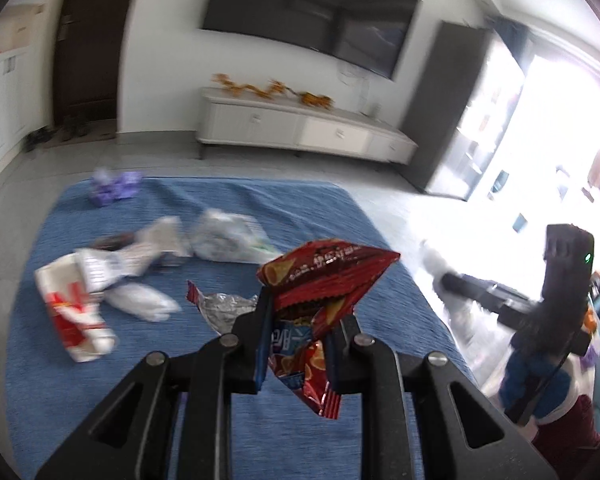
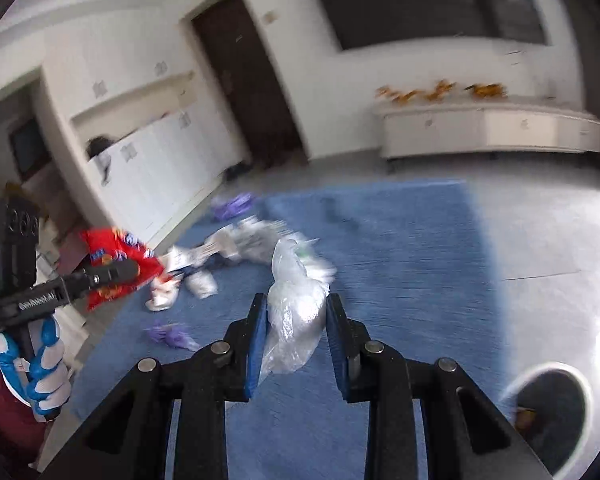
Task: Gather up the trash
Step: 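Carry both bags over the grey bin and open both tools to drop them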
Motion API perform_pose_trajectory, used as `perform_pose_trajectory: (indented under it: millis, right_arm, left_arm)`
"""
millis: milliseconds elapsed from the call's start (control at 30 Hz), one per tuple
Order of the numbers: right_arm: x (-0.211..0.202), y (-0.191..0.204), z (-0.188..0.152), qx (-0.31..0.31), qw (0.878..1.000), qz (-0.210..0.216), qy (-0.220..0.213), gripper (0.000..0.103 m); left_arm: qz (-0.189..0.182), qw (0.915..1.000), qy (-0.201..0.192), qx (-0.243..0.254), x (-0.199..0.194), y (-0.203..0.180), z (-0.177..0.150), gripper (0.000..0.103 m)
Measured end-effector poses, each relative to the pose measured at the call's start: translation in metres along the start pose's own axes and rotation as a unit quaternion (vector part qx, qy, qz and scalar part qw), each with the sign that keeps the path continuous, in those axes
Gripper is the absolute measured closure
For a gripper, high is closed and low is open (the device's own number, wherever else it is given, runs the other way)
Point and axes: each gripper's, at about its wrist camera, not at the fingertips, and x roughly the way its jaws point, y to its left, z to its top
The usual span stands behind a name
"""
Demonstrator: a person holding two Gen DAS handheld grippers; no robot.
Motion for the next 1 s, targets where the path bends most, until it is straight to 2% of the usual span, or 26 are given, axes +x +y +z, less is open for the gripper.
perform_pose_trajectory:
  millis: [133, 300, 433, 567, 700, 833, 933, 1000]
  right_arm:
    - [-0.051, -0.066, -0.020, 0.035, 0.996, -0.080, -0.018, 0.076]
    - [-0.079, -0.150, -0.058, 0.103, 0.981, -0.166, -0.007, 0.076]
    - [-0.079, -0.206, -0.089, 0.157, 0.966, -0.203, 0.015, 0.076]
    - [-0.069, -0.247, -0.113, 0.198, 0.955, -0.220, 0.034, 0.075]
    - [-0.060, -0.270, -0.124, 0.216, 0.949, -0.225, 0.042, 0.074]
    - [-0.049, -0.287, -0.132, 0.229, 0.944, -0.233, 0.055, 0.071]
    - [-0.046, -0.293, -0.139, 0.230, 0.941, -0.241, 0.066, 0.055]
    - [-0.045, -0.293, -0.142, 0.232, 0.939, -0.244, 0.068, 0.053]
  left_arm:
    - [-0.040, 0.9974, 0.040, 0.045, 0.044, -0.066, 0.005, 0.082]
    - [-0.096, 0.9853, 0.107, 0.092, 0.119, -0.159, 0.006, 0.082]
    - [-0.123, 0.9735, 0.155, 0.114, 0.175, -0.222, -0.001, 0.080]
    - [-0.132, 0.9640, 0.190, 0.131, 0.222, -0.276, -0.010, 0.080]
    - [-0.125, 0.9596, 0.213, 0.134, 0.260, -0.306, -0.019, 0.076]
    - [-0.119, 0.9564, 0.237, 0.123, 0.288, -0.317, -0.025, 0.063]
    - [-0.119, 0.9551, 0.247, 0.111, 0.298, -0.317, -0.029, 0.057]
    - [-0.122, 0.9548, 0.250, 0.105, 0.301, -0.316, -0.029, 0.056]
